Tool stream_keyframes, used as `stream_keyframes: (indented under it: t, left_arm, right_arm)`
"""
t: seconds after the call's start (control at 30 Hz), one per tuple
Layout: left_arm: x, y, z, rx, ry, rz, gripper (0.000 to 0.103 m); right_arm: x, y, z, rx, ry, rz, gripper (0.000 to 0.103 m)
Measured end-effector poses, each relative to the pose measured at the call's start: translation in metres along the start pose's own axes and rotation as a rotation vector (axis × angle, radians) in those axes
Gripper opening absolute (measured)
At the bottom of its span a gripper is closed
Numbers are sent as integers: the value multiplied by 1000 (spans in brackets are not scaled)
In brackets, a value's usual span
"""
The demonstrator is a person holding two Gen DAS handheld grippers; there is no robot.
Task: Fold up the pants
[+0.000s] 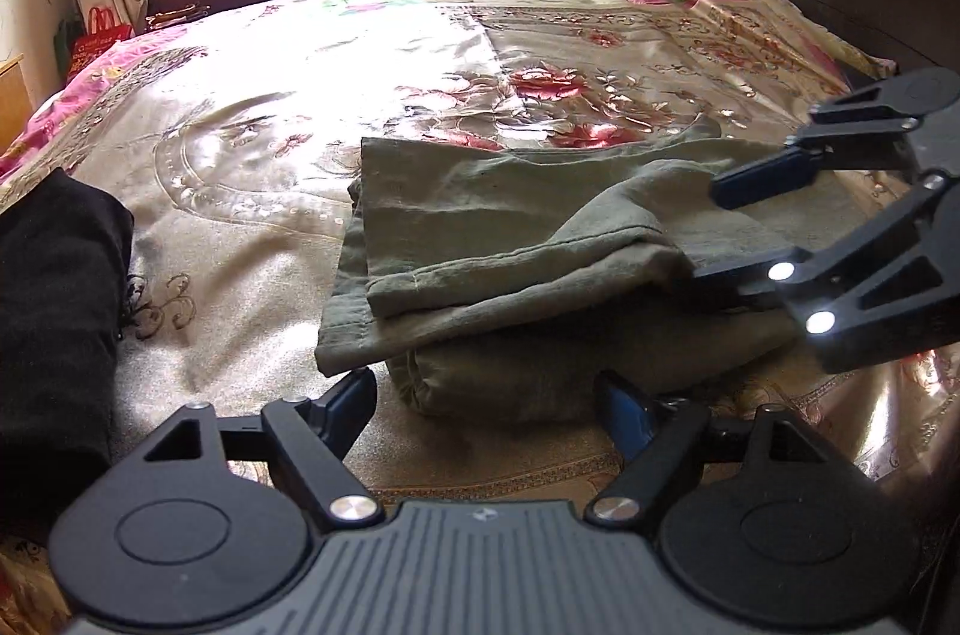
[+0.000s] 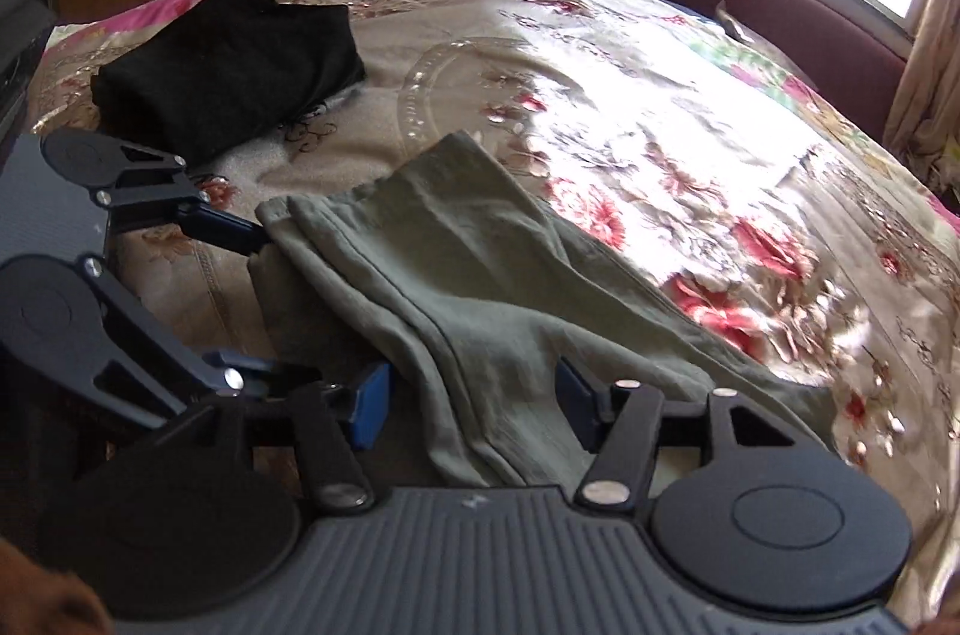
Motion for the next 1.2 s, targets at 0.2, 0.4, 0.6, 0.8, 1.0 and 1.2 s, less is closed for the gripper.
stream_keyframes:
  t: [0.2,0.4,0.6,0.8,1.0,1.2]
  left_arm:
    - [5,1,10,38,-73,-2,92]
    - [8,1,19,49,-105,-36,92]
    - [12,3,25,74,-150,-58,92]
    - [16,3,28,84,-165,-63,92]
    - [17,4,29,85,-161,-67,92]
    - [16,9,40,56,-195,-69,92]
  right_arm:
    - [-52,42,71,-202,-63,-3,60]
    - [-79,54,122,-340,-181,5,60]
    - [-97,43,132,-386,-103,-54,60]
    - [-100,42,141,-424,-57,-34,60]
    - [-91,36,168,-402,-208,-10,7]
    - [-117,53,223,-347,-580,-42,5]
Point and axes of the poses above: each gripper's, at about its wrist camera, not at the fingertips, and y roughly against the way its jaws point, z to its right, x to its top, the point moved 9 cm from there along -y, roughly the way its jaws point, and after that the axes turned 14 degrees about -y, right-handed, at the moved point
